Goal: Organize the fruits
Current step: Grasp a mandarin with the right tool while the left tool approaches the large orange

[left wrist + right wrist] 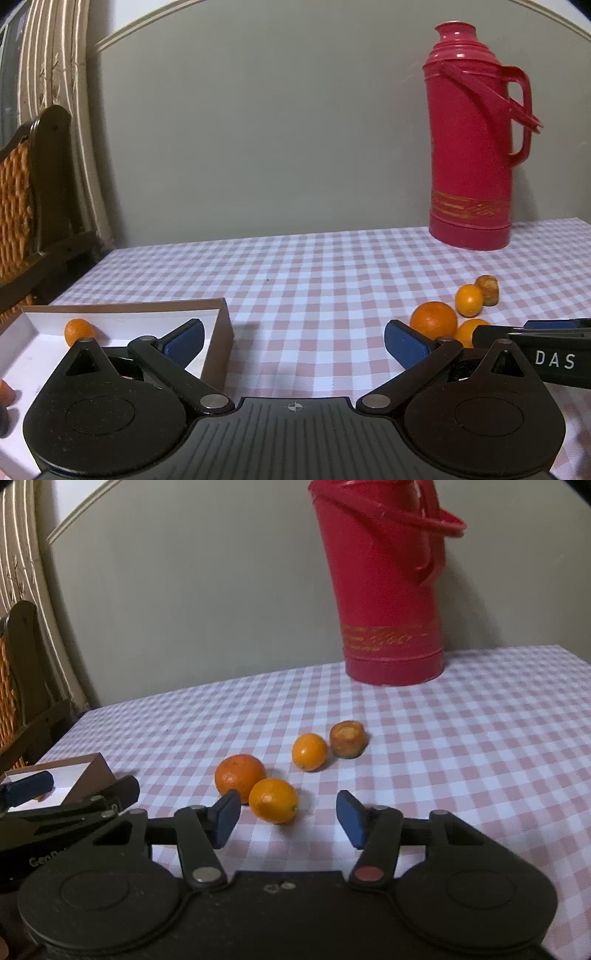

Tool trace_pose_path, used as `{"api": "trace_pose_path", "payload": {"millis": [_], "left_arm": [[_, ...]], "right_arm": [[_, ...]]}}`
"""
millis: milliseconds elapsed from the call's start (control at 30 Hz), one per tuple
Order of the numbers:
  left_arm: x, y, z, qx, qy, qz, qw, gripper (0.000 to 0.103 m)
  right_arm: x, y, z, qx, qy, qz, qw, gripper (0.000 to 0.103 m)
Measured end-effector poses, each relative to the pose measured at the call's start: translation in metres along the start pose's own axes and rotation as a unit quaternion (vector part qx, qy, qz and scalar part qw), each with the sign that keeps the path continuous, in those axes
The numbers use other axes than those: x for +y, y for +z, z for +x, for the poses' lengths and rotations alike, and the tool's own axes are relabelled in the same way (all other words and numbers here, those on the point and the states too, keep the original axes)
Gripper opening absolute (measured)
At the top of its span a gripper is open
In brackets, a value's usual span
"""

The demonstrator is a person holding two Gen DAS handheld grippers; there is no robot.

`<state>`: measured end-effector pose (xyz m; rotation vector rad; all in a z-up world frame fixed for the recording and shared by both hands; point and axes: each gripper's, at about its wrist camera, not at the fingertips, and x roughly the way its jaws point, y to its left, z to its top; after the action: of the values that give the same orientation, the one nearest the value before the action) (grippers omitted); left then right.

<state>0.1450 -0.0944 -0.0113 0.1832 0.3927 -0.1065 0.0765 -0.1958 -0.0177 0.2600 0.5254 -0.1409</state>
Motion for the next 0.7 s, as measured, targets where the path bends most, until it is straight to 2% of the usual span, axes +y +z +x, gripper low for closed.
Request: {"api": "trace_pose_path", "payload": {"millis": [133, 267, 433, 500, 600, 700], "left_arm": [[0.005, 0.001, 0.004, 0.003, 0.001, -0.008, 1.0, 0.103], [0.006, 0.002, 0.009, 0.006, -0.002, -0.012, 0.9999, 0.103], [0.003, 0.003, 0.012, 0.006, -0.008, -0.013, 0.9999, 0.103], [0.0, 0.004, 0.013, 0.006, -0.011, -0.011, 0.9999, 0.103], [-0.005, 0.004, 0.014, 0.007, -0.018, -0.011, 0.9998, 0.103], [-0.012, 0.005, 0.016, 0.009, -0.031, -0.013, 0.9994, 0.103]], "right_arm": [[0.004, 0.002, 0.01, 0.009, 0.001, 0.0, 1.0, 0.048], [0.005, 0.004, 0.021, 0.018, -0.001, 0.002, 1.0, 0.037], [0.005, 0.003, 0.029, 0.026, 0.008, 0.005, 1.0, 0.033], [0.007, 0.003, 0.03, 0.028, 0.012, 0.003, 1.0, 0.026], [0.008, 0.002, 0.026, 0.021, -0.003, -0.013, 1.0, 0.025], [-0.006, 0.004, 0.02, 0.019, -0.017, -0.001, 1.0, 0.025]]}}
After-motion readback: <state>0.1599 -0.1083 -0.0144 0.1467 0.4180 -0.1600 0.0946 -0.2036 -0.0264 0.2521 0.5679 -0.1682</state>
